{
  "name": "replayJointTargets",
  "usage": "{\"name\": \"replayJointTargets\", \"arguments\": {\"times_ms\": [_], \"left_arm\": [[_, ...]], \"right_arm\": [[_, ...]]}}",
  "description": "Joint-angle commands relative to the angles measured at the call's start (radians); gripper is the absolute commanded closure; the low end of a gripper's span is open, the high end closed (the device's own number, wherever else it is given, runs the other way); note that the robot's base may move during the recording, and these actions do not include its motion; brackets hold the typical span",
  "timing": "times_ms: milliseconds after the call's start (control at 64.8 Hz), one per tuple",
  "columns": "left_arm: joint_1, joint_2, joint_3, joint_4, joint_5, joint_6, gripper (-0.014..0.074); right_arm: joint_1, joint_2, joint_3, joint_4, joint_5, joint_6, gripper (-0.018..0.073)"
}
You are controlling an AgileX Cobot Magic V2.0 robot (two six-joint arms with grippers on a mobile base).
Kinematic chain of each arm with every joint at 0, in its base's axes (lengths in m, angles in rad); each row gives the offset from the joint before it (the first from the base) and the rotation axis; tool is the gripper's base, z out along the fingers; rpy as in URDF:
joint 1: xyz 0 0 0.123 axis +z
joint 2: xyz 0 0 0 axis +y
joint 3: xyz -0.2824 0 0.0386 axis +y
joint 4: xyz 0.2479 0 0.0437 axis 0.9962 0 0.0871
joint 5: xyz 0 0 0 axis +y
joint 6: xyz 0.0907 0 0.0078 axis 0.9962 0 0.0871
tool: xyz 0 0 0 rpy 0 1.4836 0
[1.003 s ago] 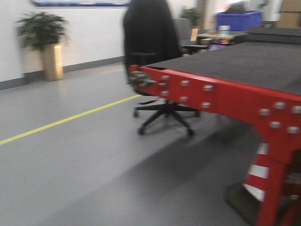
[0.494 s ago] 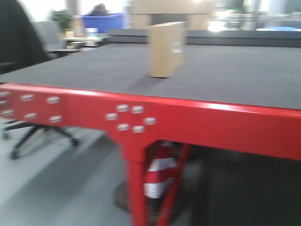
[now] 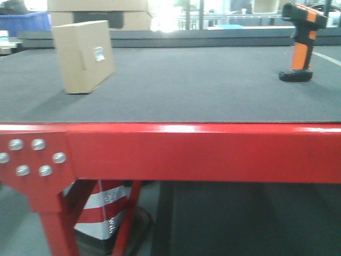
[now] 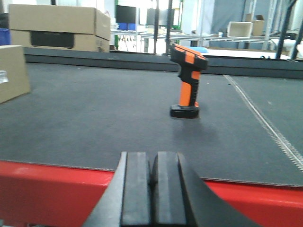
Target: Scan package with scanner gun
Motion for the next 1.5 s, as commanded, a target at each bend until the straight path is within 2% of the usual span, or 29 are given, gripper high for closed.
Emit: {"name": "replayJointTargets", "arguments": {"times_ms": [0,1481], "left_arm": [[0.003,-0.004,-0.002,-0.002,-0.02,-0.005,0.0708],[0.003,-0.004,-0.002,-0.002,-0.02,-0.005,0.0708]], "right_arm": [[-0.002,-0.003,-0.001,0.003,-0.013,-0.005,0.0727],[-0.002,-0.003,-0.001,0.003,-0.013,-0.005,0.0727]]}}
